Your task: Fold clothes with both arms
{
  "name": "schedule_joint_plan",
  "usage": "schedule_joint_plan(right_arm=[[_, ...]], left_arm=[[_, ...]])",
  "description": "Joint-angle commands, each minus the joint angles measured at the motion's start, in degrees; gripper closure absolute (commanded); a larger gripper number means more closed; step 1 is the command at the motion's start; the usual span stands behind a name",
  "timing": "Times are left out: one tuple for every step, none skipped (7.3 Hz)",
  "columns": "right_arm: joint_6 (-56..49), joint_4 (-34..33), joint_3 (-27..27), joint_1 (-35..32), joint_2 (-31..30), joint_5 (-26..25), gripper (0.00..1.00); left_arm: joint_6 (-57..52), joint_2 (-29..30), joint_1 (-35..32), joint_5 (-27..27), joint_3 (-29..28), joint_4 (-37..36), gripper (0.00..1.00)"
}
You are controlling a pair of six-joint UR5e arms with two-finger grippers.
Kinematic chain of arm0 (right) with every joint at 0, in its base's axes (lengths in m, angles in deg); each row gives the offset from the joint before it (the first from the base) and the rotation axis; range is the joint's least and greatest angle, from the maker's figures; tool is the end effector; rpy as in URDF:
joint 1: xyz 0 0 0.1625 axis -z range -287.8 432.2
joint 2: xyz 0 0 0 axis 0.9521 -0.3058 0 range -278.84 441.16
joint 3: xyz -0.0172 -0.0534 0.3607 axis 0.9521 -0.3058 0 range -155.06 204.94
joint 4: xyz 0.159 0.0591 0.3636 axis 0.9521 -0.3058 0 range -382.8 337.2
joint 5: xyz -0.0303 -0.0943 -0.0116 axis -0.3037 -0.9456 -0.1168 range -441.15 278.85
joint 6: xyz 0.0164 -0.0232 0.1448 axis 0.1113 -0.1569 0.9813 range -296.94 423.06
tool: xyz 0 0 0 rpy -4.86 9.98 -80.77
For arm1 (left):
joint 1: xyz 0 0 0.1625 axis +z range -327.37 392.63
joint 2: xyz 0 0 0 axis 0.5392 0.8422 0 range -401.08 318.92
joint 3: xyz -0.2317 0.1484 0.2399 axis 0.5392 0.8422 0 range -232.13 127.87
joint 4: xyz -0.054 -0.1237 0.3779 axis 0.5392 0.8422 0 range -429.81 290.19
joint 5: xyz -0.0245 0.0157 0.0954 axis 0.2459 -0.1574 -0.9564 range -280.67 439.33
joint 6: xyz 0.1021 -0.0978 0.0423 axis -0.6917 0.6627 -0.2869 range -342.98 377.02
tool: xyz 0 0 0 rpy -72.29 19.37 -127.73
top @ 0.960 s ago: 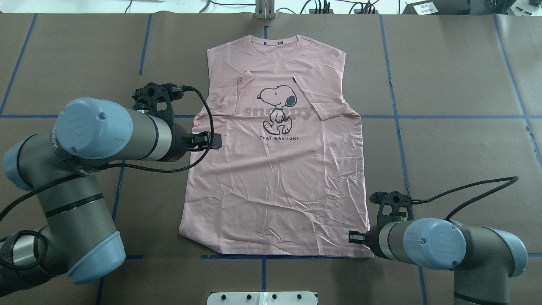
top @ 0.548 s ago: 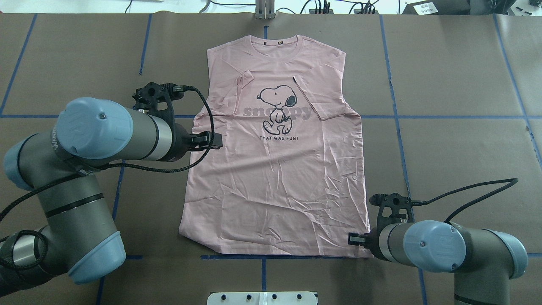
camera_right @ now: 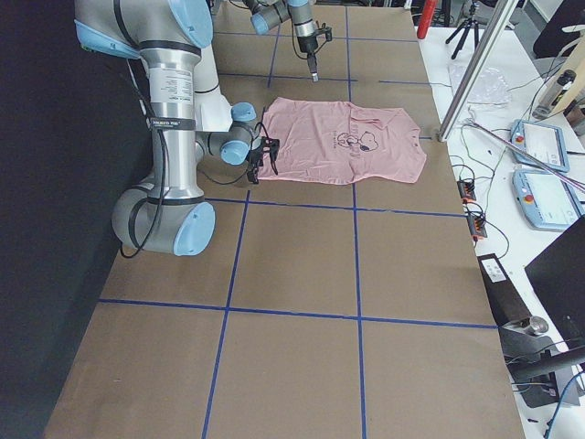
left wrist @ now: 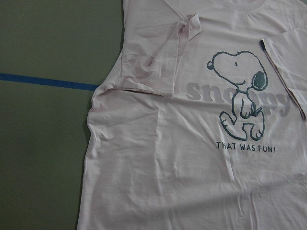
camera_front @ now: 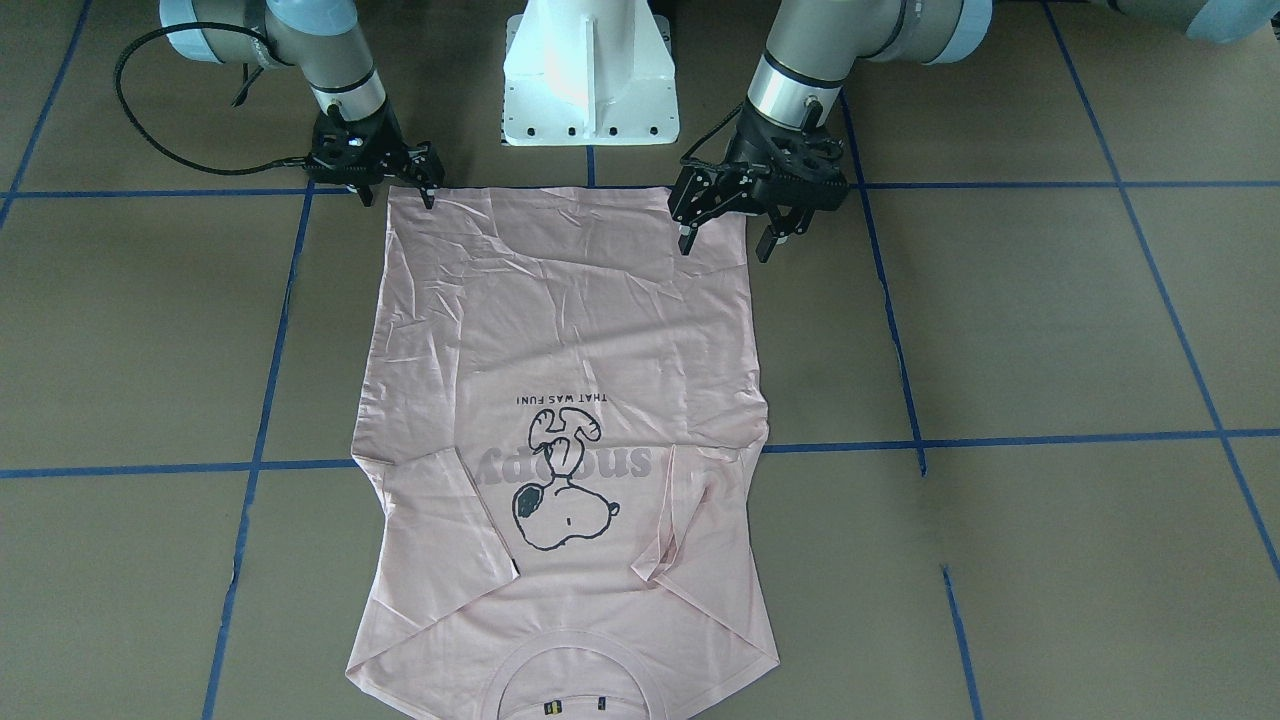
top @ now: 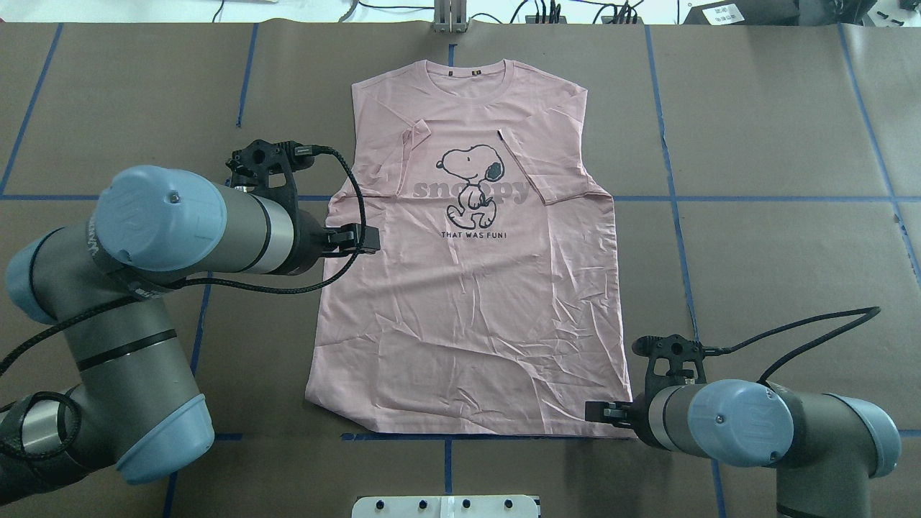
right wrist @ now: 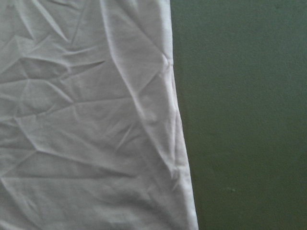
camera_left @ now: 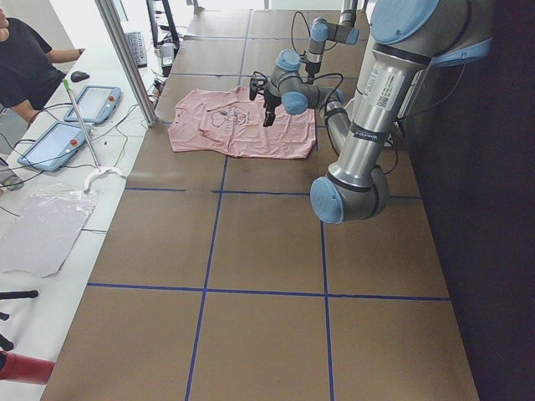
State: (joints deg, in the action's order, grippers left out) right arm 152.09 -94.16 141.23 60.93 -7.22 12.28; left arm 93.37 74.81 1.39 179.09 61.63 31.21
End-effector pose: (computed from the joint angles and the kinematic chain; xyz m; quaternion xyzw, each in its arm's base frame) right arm -0.4860 -0.2237 0.3791 0.0148 -0.3957 0.0706 0.9155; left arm 0.4398 -0.3934 0.1867 0.1243 0.4932 -0.0890 0.8564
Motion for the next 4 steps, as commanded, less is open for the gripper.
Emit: schedule_joint_plan(right_arm=[[0.0,-0.01,-0.01,0.1,-0.04,0.26,0.0],[0.0,-0.01,-0.01,0.19,-0.04,0.27,0.0],[0.0,-0.1,-0.19,0.45,-0.04,0.27,0.01],[0.0,-0.1,-0.1,0.45,-0.04,0.27,0.12]], left_arm=[[0.03,0.21,0.04,0.0,-0.12,-0.04,0.0],[0.03,0.21,0.04,0.0,-0.12,-0.04,0.0],[0.03,0.3,0.04,0.0,-0.12,0.05,0.0],[0.03,0.39,0.04,0.0,-0.12,0.05,0.0]])
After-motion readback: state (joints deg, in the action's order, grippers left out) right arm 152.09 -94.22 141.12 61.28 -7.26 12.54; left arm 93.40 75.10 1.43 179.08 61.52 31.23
